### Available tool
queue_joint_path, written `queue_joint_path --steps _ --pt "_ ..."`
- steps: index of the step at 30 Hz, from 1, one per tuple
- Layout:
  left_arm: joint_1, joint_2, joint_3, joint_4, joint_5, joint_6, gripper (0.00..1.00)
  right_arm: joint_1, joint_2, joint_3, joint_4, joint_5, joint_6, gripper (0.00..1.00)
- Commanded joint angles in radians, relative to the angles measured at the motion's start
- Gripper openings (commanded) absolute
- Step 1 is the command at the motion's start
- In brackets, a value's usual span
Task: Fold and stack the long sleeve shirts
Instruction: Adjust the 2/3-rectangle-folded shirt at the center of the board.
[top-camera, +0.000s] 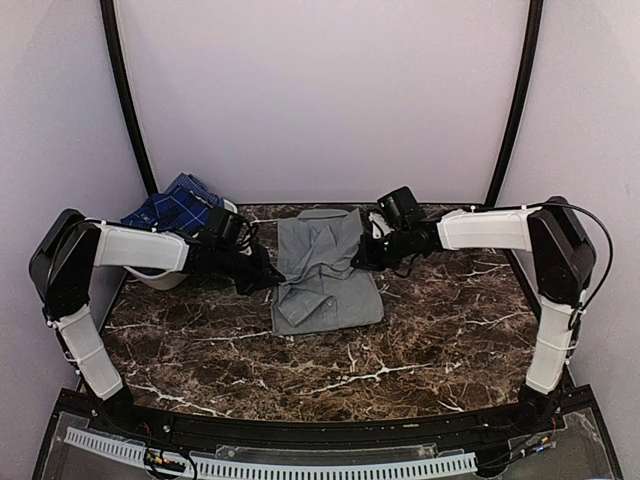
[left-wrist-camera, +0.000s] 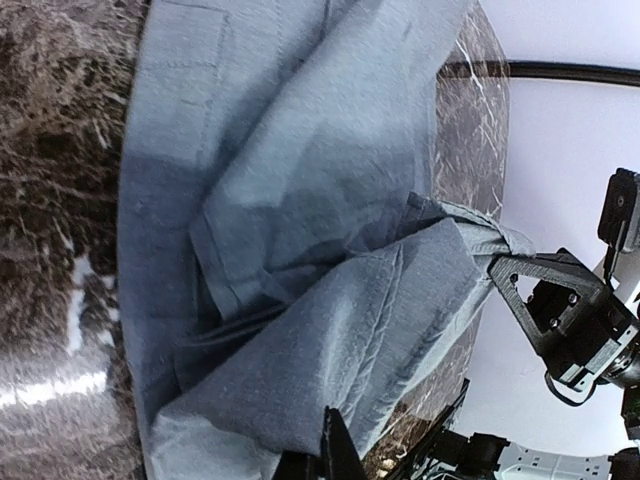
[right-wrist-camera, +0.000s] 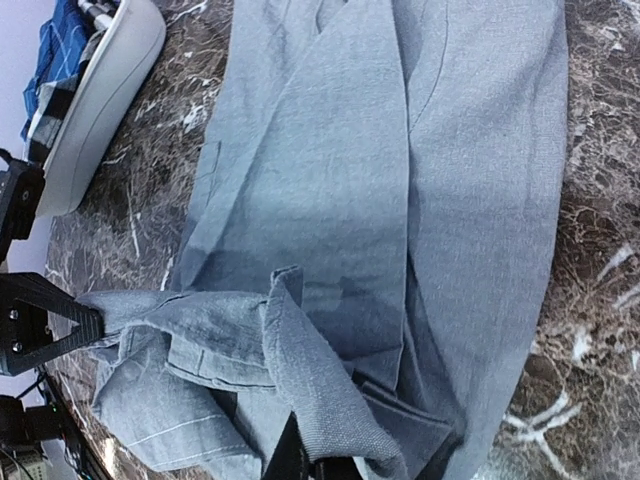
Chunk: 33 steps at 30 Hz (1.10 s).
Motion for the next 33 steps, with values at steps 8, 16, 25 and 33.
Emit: queue_joint_path --steps 8,16,25,33 --pt "0.068 0.118 0.077 0.183 0.046 -0.117 0.51 -0.054 0.088 0.131 -0.017 -0.031 -0.061 0.52" --pt "0.090 0.132 0.107 0.227 0.061 -0.144 0.72 -0.035 -0.030 0.092 -0.043 0.057 -0.116 0.73" --pt "0.112 0.225 0.206 0.246 0.104 -0.163 0.74 0.112 -0.086 0.029 -0.054 0.172 -0.186 0.74" --pt "0.113 0.336 0.354 0.226 0.133 -0.175 0.74 0.264 -0.060 0.020 -0.061 0.278 -0.238 0.73"
